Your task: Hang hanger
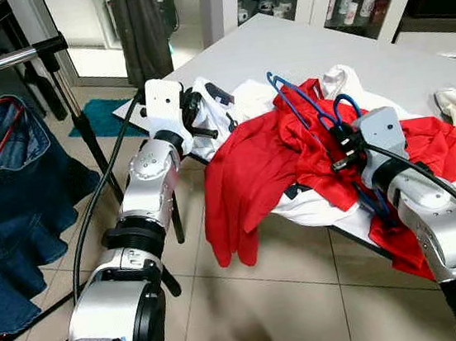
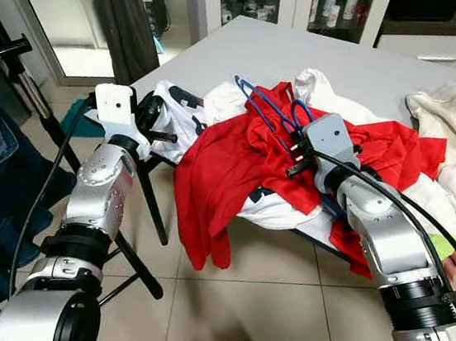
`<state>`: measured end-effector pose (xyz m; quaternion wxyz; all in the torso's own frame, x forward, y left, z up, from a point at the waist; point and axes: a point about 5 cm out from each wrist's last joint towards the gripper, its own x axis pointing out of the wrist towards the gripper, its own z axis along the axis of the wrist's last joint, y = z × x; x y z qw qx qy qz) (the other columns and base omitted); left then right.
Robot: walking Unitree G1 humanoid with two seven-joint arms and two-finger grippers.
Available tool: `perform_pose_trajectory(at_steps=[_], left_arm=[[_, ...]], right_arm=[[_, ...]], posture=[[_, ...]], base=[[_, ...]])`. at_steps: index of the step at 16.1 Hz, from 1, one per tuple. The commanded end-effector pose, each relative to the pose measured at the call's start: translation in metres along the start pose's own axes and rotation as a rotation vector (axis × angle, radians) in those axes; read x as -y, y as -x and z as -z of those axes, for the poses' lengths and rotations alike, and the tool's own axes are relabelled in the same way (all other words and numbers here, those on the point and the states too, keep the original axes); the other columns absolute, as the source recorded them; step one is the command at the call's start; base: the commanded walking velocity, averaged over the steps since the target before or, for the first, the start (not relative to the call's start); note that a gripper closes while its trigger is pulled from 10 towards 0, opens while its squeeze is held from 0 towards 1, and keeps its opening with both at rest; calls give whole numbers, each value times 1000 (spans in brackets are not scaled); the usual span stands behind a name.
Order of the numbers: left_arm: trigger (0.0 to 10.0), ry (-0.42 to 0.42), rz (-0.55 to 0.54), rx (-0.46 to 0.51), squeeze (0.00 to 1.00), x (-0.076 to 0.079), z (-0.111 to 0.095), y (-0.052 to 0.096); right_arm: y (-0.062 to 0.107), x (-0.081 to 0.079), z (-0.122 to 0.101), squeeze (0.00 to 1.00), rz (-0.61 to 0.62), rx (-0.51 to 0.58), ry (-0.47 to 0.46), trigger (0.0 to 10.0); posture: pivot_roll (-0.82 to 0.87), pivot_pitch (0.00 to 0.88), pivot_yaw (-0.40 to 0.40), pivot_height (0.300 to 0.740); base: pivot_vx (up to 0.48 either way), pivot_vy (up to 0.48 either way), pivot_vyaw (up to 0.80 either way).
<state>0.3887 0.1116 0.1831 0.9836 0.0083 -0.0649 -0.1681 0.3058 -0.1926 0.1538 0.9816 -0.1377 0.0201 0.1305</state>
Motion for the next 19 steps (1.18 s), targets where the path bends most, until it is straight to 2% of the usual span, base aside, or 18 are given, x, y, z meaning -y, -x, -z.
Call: perform_pose_trajectory(at_steps=[1, 10, 14, 19], left_arm=[[10000, -7, 22, 9, 0, 5, -3, -1], [10000, -2, 31, 12, 0, 8, -5, -3], [10000, -7, 28, 24, 0, 5, -9, -5], [10000, -63, 61, 71, 0, 0, -29, -12]], right_arm=[[2, 6, 5, 0, 35, -15, -13, 10000], [4, 1, 7, 0, 2, -28, -3, 10000], [7, -11, 3, 0, -108, -14, 1, 10000], [15, -31, -4, 0, -265, 22, 1, 10000]], posture=[[91, 11, 27, 740], [89, 14, 27, 740], [64, 5, 32, 740], [53, 0, 44, 740]], base=[[0, 0, 0], [0, 0, 0], [0, 0, 0], [0, 0, 0]])
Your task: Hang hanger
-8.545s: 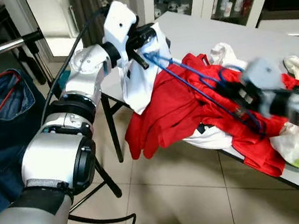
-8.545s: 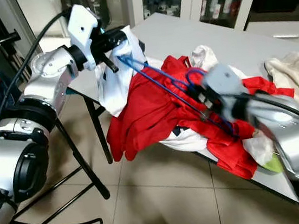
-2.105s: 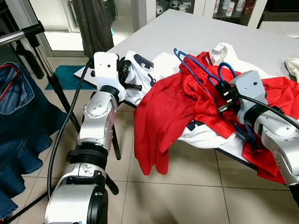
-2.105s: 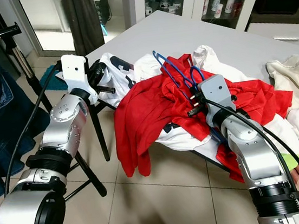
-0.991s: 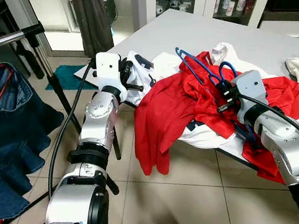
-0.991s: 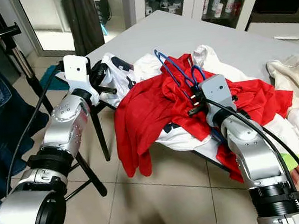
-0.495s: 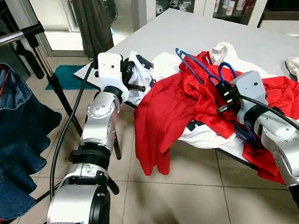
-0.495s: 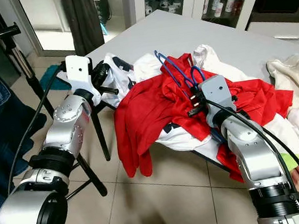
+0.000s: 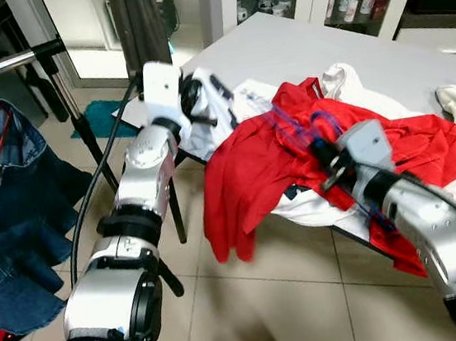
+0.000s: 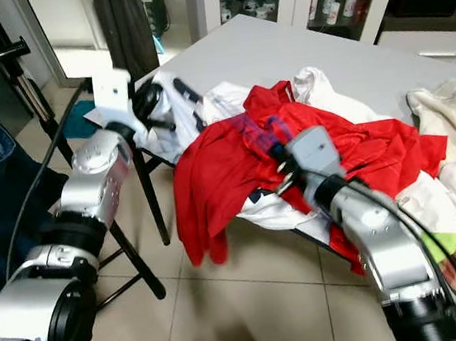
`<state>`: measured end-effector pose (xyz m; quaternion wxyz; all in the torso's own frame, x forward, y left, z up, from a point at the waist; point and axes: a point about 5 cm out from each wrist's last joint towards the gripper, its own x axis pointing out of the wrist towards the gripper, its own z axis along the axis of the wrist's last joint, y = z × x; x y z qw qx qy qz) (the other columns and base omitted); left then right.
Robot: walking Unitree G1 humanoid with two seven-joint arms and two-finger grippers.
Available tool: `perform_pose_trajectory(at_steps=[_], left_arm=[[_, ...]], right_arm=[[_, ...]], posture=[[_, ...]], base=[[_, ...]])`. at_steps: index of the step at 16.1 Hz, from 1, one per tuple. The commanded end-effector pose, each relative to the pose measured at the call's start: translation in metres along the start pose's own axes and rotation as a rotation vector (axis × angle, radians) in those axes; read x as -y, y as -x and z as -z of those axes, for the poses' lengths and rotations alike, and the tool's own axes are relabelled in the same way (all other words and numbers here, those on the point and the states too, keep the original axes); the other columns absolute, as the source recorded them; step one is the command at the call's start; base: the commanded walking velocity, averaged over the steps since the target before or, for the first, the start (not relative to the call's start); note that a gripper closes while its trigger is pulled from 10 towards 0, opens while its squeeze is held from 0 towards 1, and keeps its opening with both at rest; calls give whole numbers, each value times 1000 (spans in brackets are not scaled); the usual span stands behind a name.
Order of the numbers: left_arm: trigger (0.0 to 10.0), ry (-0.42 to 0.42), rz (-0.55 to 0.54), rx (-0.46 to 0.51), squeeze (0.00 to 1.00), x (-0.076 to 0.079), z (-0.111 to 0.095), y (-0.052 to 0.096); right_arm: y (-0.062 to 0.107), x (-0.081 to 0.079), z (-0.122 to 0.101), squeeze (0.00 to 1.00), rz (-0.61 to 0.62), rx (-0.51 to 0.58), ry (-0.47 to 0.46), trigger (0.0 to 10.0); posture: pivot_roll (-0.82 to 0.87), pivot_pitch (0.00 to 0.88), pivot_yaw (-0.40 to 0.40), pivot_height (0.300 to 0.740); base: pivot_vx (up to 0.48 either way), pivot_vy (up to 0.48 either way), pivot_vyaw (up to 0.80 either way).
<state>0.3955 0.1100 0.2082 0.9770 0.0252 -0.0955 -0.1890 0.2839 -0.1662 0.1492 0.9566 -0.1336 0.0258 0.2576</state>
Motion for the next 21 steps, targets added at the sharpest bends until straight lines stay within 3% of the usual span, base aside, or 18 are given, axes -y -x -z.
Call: perform_pose_trajectory(at_steps=[1, 2, 3, 5, 10, 12, 18, 21], left_arm=[[10000, -53, 39, 22, 0, 3, -8, -4], [10000, -132, 87, 29, 0, 7, -12, -6], [10000, -147, 97, 32, 0, 7, -13, -6], [10000, -142, 92, 42, 0, 3, -19, -10], [10000, -157, 82, 57, 0, -3, -27, -13], [10000, -157, 85, 54, 0, -2, -26, -13], [10000, -158, 104, 64, 0, 3, -28, -16], [10000, -149, 134, 83, 0, 13, -29, -18]], right_arm=[[3, -6, -3, 0, -61, 12, 9, 10000], [8, -9, -8, 0, -131, 31, 25, 10000], [10, -9, -10, 0, -148, 38, 30, 10000], [17, -6, -13, 0, -194, 34, 60, 10000], [41, 26, -12, 0, -179, -28, 125, 10000], [46, 24, -13, 0, -222, -28, 131, 10000], [39, 1, -21, 0, -345, 24, 117, 10000], [20, -3, -16, 0, -267, 1, 111, 10000]], posture=[[52, 0, 44, 740], [52, 0, 44, 740], [52, 0, 44, 740], [52, 0, 44, 740], [31, 0, 51, 740], [28, 0, 53, 740], [27, 0, 52, 740], [32, 0, 50, 740]], base=[[0, 0, 0], [0, 0, 0], [0, 0, 0], [0, 0, 0], [0, 0, 0], [0, 0, 0], [0, 0, 0], [0, 0, 0]])
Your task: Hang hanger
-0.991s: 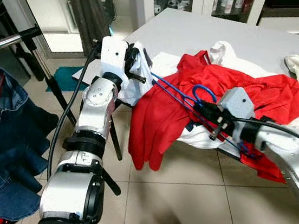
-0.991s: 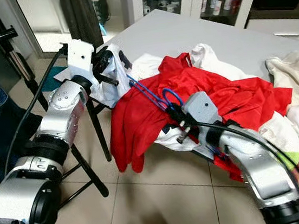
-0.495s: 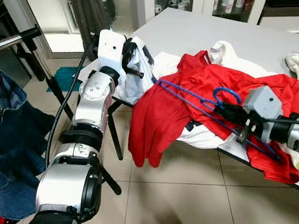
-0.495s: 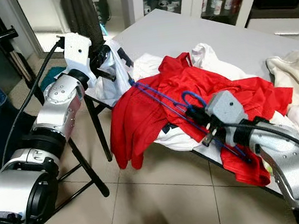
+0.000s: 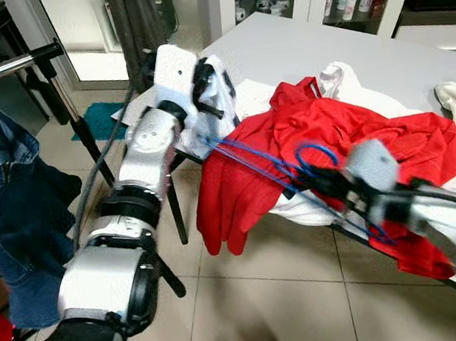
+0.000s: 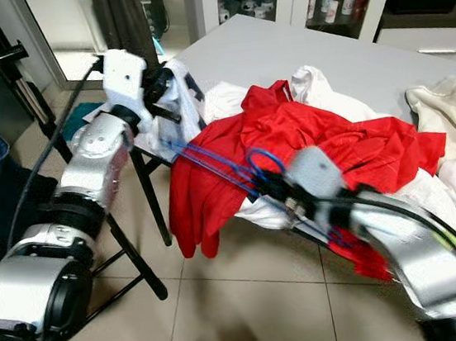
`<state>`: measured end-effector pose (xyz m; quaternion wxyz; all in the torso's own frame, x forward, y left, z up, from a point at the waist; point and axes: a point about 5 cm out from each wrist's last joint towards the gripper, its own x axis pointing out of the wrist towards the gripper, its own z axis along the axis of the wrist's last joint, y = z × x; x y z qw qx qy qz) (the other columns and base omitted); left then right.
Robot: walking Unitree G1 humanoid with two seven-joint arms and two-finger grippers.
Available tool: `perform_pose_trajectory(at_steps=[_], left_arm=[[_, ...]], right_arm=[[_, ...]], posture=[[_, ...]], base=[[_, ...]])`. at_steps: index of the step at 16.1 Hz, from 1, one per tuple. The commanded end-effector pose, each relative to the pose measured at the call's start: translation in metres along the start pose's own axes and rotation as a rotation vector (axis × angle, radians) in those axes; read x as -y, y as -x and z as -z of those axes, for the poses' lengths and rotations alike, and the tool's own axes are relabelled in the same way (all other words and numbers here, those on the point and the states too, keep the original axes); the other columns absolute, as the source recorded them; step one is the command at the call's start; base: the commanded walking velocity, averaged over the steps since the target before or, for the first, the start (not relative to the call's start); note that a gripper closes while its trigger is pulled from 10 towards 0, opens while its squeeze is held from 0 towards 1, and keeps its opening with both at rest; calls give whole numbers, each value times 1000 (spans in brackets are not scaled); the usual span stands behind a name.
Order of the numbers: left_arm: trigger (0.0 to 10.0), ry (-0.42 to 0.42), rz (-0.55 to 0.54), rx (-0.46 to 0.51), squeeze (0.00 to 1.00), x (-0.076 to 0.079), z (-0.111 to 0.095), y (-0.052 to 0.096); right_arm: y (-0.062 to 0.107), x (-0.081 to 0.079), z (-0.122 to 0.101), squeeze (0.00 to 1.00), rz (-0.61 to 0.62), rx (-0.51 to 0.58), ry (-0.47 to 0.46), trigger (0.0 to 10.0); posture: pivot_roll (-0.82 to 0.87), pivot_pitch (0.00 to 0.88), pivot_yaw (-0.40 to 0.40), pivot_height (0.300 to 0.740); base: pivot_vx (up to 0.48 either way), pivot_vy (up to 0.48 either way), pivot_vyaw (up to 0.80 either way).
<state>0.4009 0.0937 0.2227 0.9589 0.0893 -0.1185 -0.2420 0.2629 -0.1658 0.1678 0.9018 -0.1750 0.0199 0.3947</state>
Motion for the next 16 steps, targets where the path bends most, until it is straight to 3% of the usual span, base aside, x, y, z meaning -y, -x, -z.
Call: perform_pose_trajectory(at_steps=[1, 3, 5, 10, 11, 14, 15, 16], left_arm=[[10000, -28, 23, 64, 0, 3, -16, -6], [10000, -39, 43, 72, 0, 7, -16, -6], [10000, -84, 125, 85, 0, 22, -14, -5], [10000, -61, 280, 46, 0, 52, 1, -1], [10000, -71, 288, 46, 1000, 54, 3, 0], [10000, -131, 263, 14, 1000, 54, 11, 3], [10000, -137, 245, 16, 0, 51, 10, 2], [10000, -136, 242, 20, 0, 50, 9, 2]], right_arm=[[-2, 6, 5, 0, 60, -47, 2, 10000], [-3, 13, 9, 0, 104, -72, 3, 10000], [-1, 28, 16, 0, 215, -128, 3, 10000], [-5, 38, 26, 0, 322, -191, -16, 10000], [-6, 37, 26, 0, 325, -193, -19, 10000], [-8, 34, 28, 0, 320, -196, -25, 10000], [-7, 35, 28, 0, 322, -201, -25, 10000], [-7, 35, 28, 0, 323, -202, -25, 10000]], posture=[[33, 0, 50, 740], [32, 0, 50, 740], [32, 0, 51, 740], [32, 0, 52, 740], [32, 0, 52, 740], [30, 0, 48, 740], [30, 0, 47, 740], [30, 0, 46, 740]], base=[[0, 0, 0], [0, 0, 0], [0, 0, 0], [0, 0, 0], [0, 0, 0], [0, 0, 0], [0, 0, 0], [0, 0, 0]])
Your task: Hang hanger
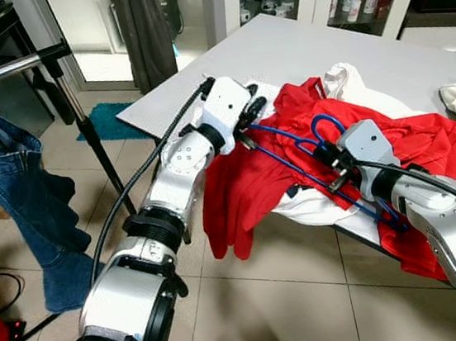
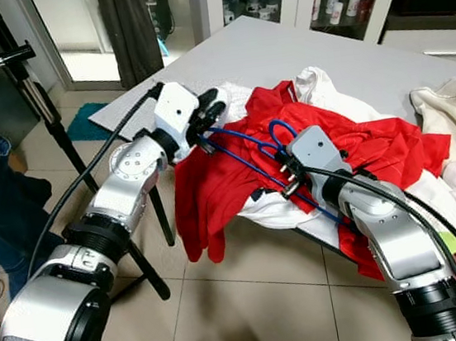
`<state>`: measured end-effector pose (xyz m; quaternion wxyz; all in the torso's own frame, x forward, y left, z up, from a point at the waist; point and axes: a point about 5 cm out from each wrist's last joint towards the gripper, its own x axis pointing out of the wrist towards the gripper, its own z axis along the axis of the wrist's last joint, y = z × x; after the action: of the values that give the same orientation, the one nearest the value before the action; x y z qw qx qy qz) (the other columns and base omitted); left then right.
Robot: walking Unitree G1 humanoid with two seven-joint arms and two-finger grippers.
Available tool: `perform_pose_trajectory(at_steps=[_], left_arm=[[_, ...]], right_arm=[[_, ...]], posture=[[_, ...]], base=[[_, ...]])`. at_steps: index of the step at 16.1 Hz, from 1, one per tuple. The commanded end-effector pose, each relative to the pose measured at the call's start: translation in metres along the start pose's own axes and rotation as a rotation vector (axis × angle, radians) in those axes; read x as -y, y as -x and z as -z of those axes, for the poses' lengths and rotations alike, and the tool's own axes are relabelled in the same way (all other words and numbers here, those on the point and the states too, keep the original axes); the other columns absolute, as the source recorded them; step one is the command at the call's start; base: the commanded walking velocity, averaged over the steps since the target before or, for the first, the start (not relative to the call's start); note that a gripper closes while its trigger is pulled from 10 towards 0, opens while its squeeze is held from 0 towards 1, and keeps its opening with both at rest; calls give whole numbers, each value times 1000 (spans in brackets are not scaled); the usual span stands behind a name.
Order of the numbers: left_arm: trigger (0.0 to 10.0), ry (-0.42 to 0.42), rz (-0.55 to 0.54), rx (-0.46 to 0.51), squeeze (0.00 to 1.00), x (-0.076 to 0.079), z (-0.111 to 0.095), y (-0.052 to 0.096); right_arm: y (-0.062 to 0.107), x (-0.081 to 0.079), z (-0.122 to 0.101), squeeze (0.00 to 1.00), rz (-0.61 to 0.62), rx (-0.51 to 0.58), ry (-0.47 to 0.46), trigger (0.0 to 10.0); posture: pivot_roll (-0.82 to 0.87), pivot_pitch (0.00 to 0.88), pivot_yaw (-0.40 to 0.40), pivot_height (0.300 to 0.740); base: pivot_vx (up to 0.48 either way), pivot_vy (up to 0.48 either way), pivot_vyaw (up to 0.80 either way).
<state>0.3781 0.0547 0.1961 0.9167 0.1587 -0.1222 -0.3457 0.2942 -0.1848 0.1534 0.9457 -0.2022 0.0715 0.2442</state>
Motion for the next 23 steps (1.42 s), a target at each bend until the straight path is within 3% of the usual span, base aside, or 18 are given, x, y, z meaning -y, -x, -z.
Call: perform_pose_trajectory(at_steps=[1, 4, 5, 6, 8, 9, 10, 11, 12, 14, 17, 19, 20, 23], left_arm=[[10000, -31, -15, 38, 0, -4, -9, -3], [10000, -107, -101, 129, 0, -15, -23, 0], [10000, -79, -118, 139, 910, -20, -24, 2], [10000, -56, -104, 140, 1000, -20, -23, 4], [10000, -27, -108, 131, 1000, -20, -19, 5], [10000, 29, -148, 144, 655, -25, -20, 5], [10000, 91, -197, 175, 0, -33, -24, 7], [10000, 106, -211, 184, 0, -35, -24, 8], [10000, 211, -331, 208, 0, -55, -23, 18], [10000, 305, -468, 206, 0, -77, -12, 38], [10000, 365, -559, 200, 0, -95, -1, 59], [10000, 360, -560, 181, 0, -97, 2, 62], [10000, 326, -538, 123, 0, -93, 11, 65], [10000, 333, -420, -104, 0, -63, 58, 77]], right_arm=[[1, 7, 6, 0, 33, -38, -10, 10000], [0, 8, 7, 0, 46, -50, -11, 10000], [0, 8, 8, 0, 52, -55, -13, 10000], [0, 8, 8, 0, 54, -57, -15, 10000], [-1, 8, 9, 0, 56, -58, -16, 10000], [-1, 8, 9, 0, 60, -60, -18, 10000], [-1, 9, 10, 0, 65, -64, -21, 10000], [-1, 9, 10, 0, 66, -65, -22, 10000], [-1, 10, 12, 0, 82, -76, -25, 10000], [-1, 15, 15, 0, 117, -97, -33, 10000], [-1, 18, 16, 0, 133, -108, -34, 10000], [-2, 18, 16, 0, 131, -109, -31, 10000], [-3, 19, 16, 0, 141, -110, -28, 10000], [-1, 31, 10, 0, 237, -74, -59, 10000]], posture=[[29, 0, 46, 740], [33, 0, 45, 740], [35, 0, 46, 740], [37, 0, 46, 740], [38, 0, 48, 740], [38, 0, 48, 740], [38, 0, 49, 740], [38, 0, 49, 740], [39, 0, 49, 740], [42, 0, 46, 740], [51, 0, 38, 740], [51, 0, 38, 740], [52, 0, 37, 740], [39, 0, 42, 740]], base=[[0, 0, 0], [0, 0, 0], [0, 0, 0], [0, 0, 0], [0, 0, 0], [0, 0, 0], [0, 0, 0], [0, 0, 0], [0, 0, 0], [0, 0, 0], [0, 0, 0], [0, 0, 0], [0, 0, 0], [0, 0, 0]])
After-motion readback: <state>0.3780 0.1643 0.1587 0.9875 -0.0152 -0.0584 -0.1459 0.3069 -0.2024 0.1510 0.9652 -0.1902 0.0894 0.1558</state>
